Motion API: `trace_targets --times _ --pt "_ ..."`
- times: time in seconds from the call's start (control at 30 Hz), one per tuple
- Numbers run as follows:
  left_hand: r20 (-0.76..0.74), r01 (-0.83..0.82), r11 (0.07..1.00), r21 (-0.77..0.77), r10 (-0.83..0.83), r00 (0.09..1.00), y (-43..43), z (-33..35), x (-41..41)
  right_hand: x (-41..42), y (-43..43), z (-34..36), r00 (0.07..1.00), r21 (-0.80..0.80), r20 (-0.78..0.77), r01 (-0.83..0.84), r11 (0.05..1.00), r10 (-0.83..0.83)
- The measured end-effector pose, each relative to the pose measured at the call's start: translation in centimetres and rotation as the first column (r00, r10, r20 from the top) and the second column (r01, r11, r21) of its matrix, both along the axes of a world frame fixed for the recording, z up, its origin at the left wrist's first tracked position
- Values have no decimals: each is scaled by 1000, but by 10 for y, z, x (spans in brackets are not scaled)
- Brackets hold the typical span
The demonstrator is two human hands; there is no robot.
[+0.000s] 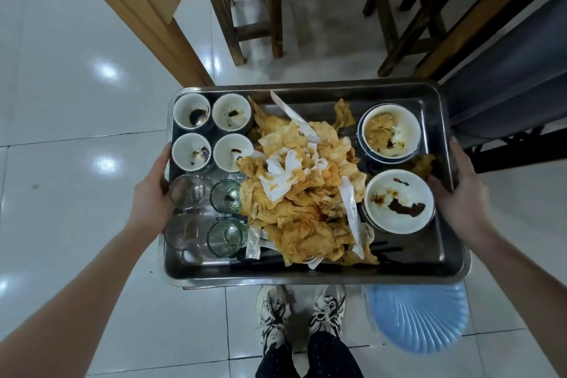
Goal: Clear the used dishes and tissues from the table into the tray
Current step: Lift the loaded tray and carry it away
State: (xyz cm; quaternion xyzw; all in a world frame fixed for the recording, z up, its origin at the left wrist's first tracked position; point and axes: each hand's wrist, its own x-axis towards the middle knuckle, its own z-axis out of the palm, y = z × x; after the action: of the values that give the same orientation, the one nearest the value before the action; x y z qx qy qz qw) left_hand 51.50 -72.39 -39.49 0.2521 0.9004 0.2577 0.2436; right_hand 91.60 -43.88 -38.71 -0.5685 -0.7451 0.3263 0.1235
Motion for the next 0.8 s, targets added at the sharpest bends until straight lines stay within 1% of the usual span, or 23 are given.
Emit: trace_targets --times 0.1,0.23,0.33,0.57,0.67,0.8 --pt "6 4 996 92 -5 1000 1 -3 3 1 3 1 1000 12 -10 -9 1000 10" --pt "9 -51 978 202 50 999 6 -6 9 1 3 -2 1000 20 -12 8 1000 -8" --pt "-30 -55 979 197 62 998 9 -1 13 3 4 -3 999 -1 -24 23 1000 -23" --pt "-57 -40 990 137 48 997 8 10 14 -1 4 1 999 -19 -33 30 999 -31" --pt "-41 -68 987 147 75 996 4 16 12 -7 5 10 997 -30 -72 21 999 -23" --pt "-85 -63 988 139 75 994 -1 41 7 -14 1 34 990 -43 -140 24 999 -30"
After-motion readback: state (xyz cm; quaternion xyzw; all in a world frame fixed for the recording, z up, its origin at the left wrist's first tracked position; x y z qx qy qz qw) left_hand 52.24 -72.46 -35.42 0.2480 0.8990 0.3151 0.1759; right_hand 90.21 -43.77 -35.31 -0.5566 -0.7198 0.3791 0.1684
